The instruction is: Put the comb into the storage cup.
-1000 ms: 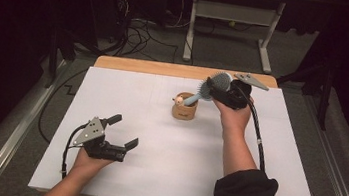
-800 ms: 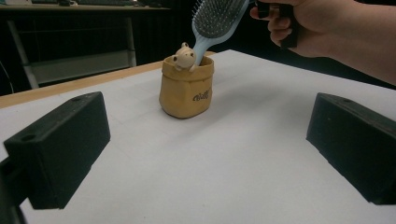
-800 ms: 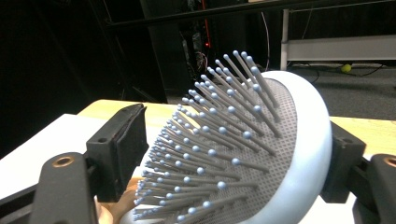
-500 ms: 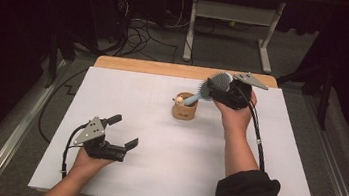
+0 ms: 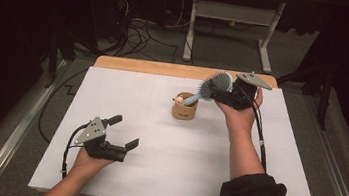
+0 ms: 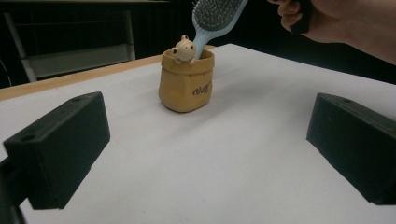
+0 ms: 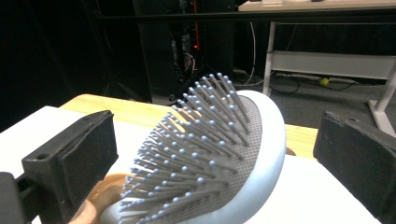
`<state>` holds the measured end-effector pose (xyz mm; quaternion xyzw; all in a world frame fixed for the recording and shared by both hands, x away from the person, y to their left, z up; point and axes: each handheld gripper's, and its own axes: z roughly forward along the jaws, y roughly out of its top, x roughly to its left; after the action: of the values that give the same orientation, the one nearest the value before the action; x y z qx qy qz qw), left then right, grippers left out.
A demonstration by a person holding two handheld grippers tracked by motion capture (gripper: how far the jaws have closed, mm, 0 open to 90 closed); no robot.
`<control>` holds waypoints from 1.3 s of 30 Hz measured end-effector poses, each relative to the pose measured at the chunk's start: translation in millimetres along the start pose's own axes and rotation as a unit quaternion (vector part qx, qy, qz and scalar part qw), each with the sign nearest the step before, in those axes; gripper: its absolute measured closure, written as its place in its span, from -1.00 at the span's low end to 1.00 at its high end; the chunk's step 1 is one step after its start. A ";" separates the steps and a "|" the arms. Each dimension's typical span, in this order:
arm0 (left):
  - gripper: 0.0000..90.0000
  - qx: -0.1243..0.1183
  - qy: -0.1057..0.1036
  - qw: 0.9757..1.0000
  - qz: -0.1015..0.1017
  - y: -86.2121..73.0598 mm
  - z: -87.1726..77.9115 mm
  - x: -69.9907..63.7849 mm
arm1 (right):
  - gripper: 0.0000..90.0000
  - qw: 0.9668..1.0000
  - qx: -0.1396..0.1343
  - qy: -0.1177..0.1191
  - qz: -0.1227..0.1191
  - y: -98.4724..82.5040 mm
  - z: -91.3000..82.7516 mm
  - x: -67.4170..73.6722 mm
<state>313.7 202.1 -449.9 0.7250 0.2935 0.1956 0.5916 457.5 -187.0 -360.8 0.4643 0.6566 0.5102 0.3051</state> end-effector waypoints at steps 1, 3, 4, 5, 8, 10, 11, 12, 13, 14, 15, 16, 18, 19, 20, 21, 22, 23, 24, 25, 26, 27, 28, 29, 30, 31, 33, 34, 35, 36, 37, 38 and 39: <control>-1.00 0.000 0.000 1.000 -0.001 0.0 0.1 0.2 | -0.99 1.000 0.000 0.000 0.000 0.0 0.0 0.0; -1.00 0.002 0.002 1.000 -0.001 0.0 0.2 0.8 | -0.99 1.000 -0.002 0.002 -0.001 0.0 -2.2 1.2; -1.00 0.004 0.002 1.000 -0.002 -0.1 0.2 1.1 | -0.99 1.000 -0.002 0.006 -0.004 0.0 -4.7 3.0; -1.00 0.005 0.004 1.000 -0.004 -0.3 0.1 1.5 | -0.99 1.000 -0.002 0.006 -0.004 0.0 -4.7 3.0; -1.00 0.009 0.007 1.000 -0.005 -0.4 0.0 1.8 | -0.99 1.000 -0.006 0.009 -0.009 0.0 -9.7 5.2; -1.00 0.011 0.009 1.000 -0.002 -0.3 -0.1 1.1 | -0.99 1.000 -0.008 0.010 -0.015 -1.0 -15.5 7.3; -1.00 0.012 0.008 1.000 -0.001 -0.3 0.0 0.8 | -0.99 1.000 -0.008 0.010 -0.015 -1.0 -15.5 7.3; -1.00 0.012 0.007 1.000 -0.001 -0.3 0.1 0.8 | -0.99 1.000 -0.006 0.010 -0.020 -2.5 -17.6 8.2; -1.00 0.013 0.007 1.000 -0.001 -0.4 0.3 0.6 | -0.99 1.000 -0.005 0.012 -0.024 -6.8 -20.1 9.1; -1.00 0.014 0.007 1.000 0.000 -0.5 0.4 0.5 | -0.99 1.000 -0.005 0.012 -0.024 -6.8 -20.1 9.1; -1.00 0.014 0.007 1.000 -0.001 -0.5 0.4 0.5 | -0.99 1.000 -0.003 0.013 -0.026 -9.6 -21.0 9.2; -1.00 0.014 0.007 1.000 -0.001 -0.5 0.5 0.5 | -0.99 1.000 -0.003 0.014 -0.025 -12.0 -21.6 9.3; -1.00 0.016 0.007 1.000 -0.002 -0.8 0.7 1.3 | -0.99 1.000 0.002 0.017 -0.027 -19.9 -22.4 8.5; -1.00 0.017 0.005 1.000 -0.004 -1.1 1.1 1.9 | -0.99 0.999 0.008 0.017 -0.026 -27.6 -22.4 7.6; -1.00 0.019 0.004 1.000 -0.005 -1.4 1.4 2.4 | -0.99 0.999 0.008 0.017 -0.026 -27.6 -22.4 7.6; -1.00 0.021 0.005 1.000 -0.005 -1.8 1.8 3.0 | -0.99 0.999 0.012 0.019 -0.026 -35.3 -22.3 6.9; -1.00 0.023 0.005 1.000 -0.005 -2.1 2.1 3.3 | -0.99 0.999 0.012 0.019 -0.026 -35.3 -22.3 6.9; -1.00 0.024 0.005 1.000 -0.006 -2.4 2.3 3.7 | -0.99 0.999 0.023 0.022 -0.027 -46.6 -21.7 6.9; -1.00 0.025 0.005 1.000 -0.006 -2.4 2.3 3.9 | -0.99 0.999 0.023 0.022 -0.027 -46.6 -21.7 6.9; -1.00 0.025 0.005 1.000 -0.006 -2.6 2.3 4.1 | -0.99 0.999 0.030 0.022 -0.031 -56.1 -21.7 6.8; -1.00 0.025 0.004 1.000 -0.006 -2.8 2.4 4.3 | -0.99 0.999 0.030 0.022 -0.031 -56.1 -21.7 6.8; -1.00 0.025 0.004 1.000 -0.006 -2.9 2.4 4.4 | -0.99 0.999 0.035 0.022 -0.029 -62.8 -22.5 6.6; -1.00 0.024 0.003 1.000 -0.007 -2.9 2.3 4.5 | -0.99 0.999 0.041 0.022 -0.028 -73.5 -24.6 5.7; -1.00 0.024 0.003 1.000 -0.007 -2.9 2.3 4.7 | -0.99 0.999 0.041 0.022 -0.028 -73.5 -24.6 5.7; -1.00 0.024 0.003 1.000 -0.008 -2.9 2.2 4.9 | -0.99 0.998 0.044 0.023 -0.027 -77.4 -25.9 5.4; -1.00 0.024 0.003 1.000 -0.008 -2.9 2.2 5.1 | -0.99 0.998 0.049 0.025 -0.027 -87.3 -30.8 5.0; -1.00 0.026 0.003 1.000 -0.007 -3.2 2.2 5.5 | -0.99 0.998 0.050 0.027 -0.027 -92.9 -34.9 4.7; -1.00 0.026 0.003 1.000 -0.007 -3.3 2.0 5.7 | -0.99 0.998 0.056 0.029 -0.027 -100.6 -42.3 3.9; -1.00 0.026 0.003 1.000 -0.007 -3.2 1.8 5.8 | -0.99 0.998 0.056 0.029 -0.027 -100.6 -42.3 3.9; -1.00 0.025 0.002 1.000 -0.006 -3.1 1.4 5.9 | -0.99 0.998 0.055 0.032 -0.024 -106.8 -51.4 2.8; -1.00 0.024 0.003 1.000 -0.006 -2.8 0.9 6.0 | -0.99 0.998 0.052 0.032 -0.022 -109.3 -56.4 2.2; -1.00 0.024 0.004 1.000 -0.005 -2.7 0.5 6.1 | -0.99 0.998 0.049 0.034 -0.020 -111.9 -61.7 1.6; -1.00 0.025 0.004 1.000 -0.005 -2.7 0.2 6.4 | -0.99 0.998 0.049 0.034 -0.020 -111.9 -61.7 1.6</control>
<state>318.0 206.5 -452.9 0.7373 0.3042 0.1886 0.5730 369.6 -214.8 -449.2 0.4475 0.7000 0.4869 0.2695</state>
